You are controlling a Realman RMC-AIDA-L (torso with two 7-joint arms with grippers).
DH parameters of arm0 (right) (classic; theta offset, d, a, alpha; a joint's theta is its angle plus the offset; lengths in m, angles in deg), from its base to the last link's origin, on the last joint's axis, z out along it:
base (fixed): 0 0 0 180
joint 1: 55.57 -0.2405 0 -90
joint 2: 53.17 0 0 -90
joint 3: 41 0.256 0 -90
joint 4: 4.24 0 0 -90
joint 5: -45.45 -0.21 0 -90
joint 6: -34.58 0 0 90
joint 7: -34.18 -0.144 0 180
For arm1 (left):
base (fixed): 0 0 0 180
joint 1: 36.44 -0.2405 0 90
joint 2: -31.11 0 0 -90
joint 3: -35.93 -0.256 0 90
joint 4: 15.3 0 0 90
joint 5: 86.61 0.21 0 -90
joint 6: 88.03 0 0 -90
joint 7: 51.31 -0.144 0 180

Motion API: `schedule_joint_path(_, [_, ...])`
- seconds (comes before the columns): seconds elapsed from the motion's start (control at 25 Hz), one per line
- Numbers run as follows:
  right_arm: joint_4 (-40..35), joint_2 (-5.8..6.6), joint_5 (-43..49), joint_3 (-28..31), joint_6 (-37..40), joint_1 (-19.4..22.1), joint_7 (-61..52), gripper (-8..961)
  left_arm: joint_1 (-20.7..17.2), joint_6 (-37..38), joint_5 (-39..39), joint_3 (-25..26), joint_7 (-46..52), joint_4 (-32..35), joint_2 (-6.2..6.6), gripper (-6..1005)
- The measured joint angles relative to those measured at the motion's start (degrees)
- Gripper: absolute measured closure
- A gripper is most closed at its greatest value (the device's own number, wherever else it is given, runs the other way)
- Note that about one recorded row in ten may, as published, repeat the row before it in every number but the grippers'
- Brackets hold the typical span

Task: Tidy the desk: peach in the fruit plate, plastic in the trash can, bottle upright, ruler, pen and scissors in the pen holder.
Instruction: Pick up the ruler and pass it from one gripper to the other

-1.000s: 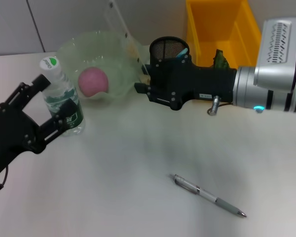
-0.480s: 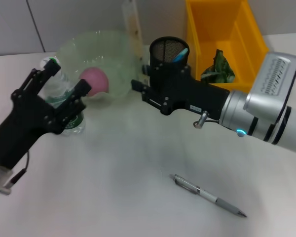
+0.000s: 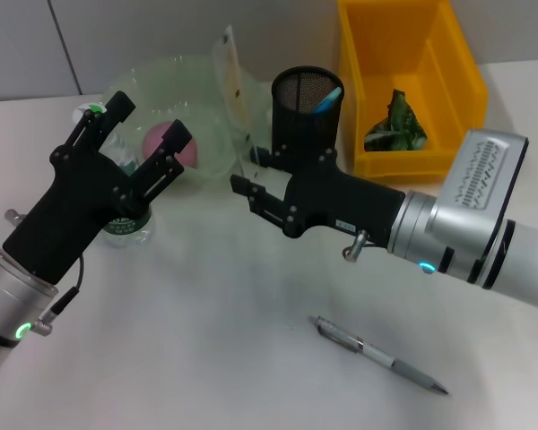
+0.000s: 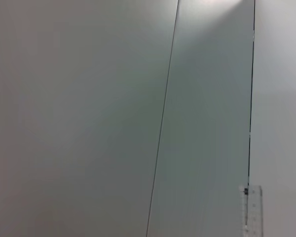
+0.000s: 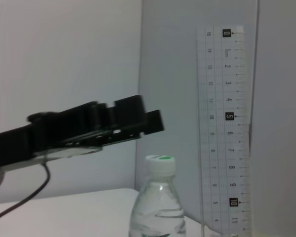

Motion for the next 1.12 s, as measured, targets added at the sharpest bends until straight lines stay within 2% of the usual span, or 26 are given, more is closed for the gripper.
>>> schedule_joint_path(0.4, [-2.08, 0.0, -11.3, -11.57, -3.77, 0.43, 5.75, 572, 1.43, -1.81, 1.46, 0.45, -1.12, -1.53, 0.0, 157])
schedule_joint_path(1.12, [-8.51, 0.0, -14.7, -18.28, -15.01, 0.57, 8.47, 571, 1.75, -4.3, 1.59, 1.8, -2.94, -1.79, 0.0, 158])
